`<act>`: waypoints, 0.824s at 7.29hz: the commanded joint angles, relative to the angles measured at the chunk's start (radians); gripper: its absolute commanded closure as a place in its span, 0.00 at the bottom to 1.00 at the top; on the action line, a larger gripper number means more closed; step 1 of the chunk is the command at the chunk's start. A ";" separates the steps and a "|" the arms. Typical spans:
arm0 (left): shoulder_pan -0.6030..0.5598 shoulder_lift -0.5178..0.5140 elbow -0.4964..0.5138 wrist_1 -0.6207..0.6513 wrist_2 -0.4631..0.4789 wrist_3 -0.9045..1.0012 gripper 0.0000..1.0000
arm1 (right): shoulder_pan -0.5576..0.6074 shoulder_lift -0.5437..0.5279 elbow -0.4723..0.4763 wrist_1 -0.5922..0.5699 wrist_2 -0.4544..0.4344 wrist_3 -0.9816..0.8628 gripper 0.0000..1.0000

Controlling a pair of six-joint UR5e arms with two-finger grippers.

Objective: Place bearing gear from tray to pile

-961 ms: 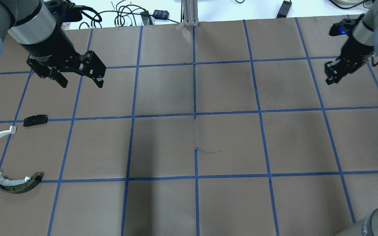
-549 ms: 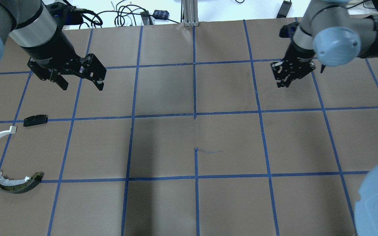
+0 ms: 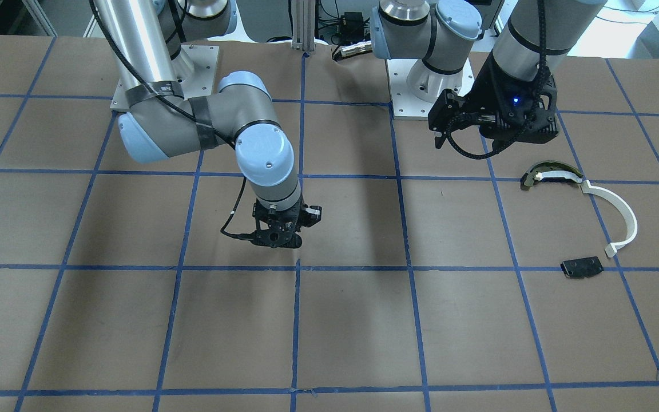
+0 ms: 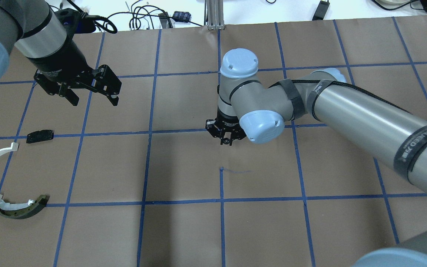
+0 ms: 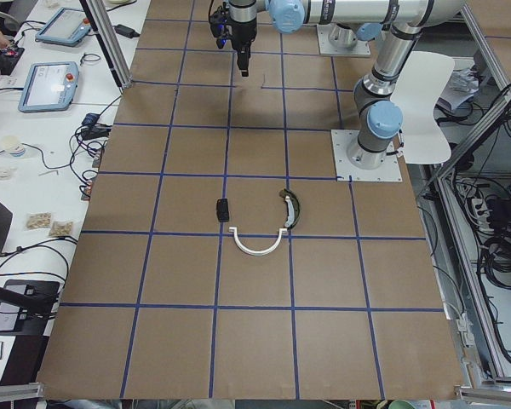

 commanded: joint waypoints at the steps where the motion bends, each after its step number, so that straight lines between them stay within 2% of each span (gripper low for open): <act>1: 0.006 0.005 -0.001 0.000 0.000 0.008 0.00 | 0.060 0.015 0.022 -0.052 -0.002 0.082 0.86; 2: 0.003 0.005 -0.003 -0.001 -0.006 0.008 0.00 | 0.068 0.015 0.019 -0.064 -0.022 0.048 0.06; 3: -0.004 -0.008 -0.007 0.000 -0.010 -0.012 0.00 | 0.057 0.009 0.013 -0.083 -0.045 0.028 0.00; 4: -0.004 -0.006 -0.016 0.002 -0.010 -0.009 0.00 | 0.043 0.009 0.002 -0.084 -0.049 0.023 0.00; 6: -0.012 -0.016 -0.018 0.005 -0.023 -0.027 0.00 | -0.123 -0.043 -0.018 -0.068 -0.048 -0.163 0.00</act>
